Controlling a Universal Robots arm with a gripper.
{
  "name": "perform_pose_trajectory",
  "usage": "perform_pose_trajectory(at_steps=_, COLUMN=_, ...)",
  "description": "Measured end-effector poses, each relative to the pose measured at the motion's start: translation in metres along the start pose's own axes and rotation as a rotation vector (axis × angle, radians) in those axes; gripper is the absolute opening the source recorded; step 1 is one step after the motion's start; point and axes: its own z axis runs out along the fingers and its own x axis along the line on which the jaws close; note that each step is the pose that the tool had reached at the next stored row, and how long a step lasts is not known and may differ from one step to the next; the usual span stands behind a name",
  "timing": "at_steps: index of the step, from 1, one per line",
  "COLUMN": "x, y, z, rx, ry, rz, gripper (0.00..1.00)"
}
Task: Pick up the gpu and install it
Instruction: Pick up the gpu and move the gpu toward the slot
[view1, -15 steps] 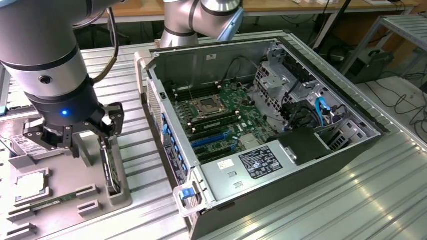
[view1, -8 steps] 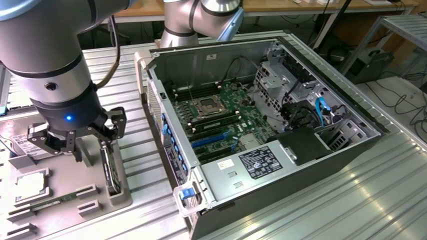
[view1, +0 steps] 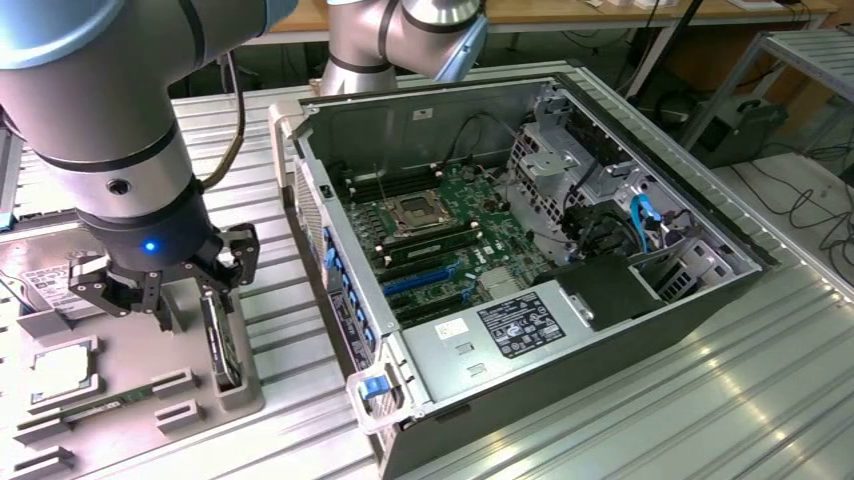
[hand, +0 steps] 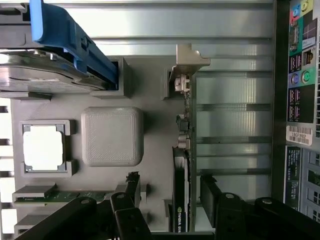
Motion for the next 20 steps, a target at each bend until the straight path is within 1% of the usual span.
perform_pose_trajectory(at_steps=8, x=0.0, y=-0.0001, z=0.0015, rx=-0.0002, ry=-0.0003, rz=0.0, gripper=0.6)
perform_pose_trajectory(at_steps=14, x=-0.001, y=-0.0003, z=0.0103, rx=0.0001, ry=0.0, rz=0.0, gripper=0.6)
perform_pose_trajectory(at_steps=20, x=-0.003, y=-0.0005, z=0.0152, rx=0.0, ry=0.0, rz=0.0, gripper=0.6)
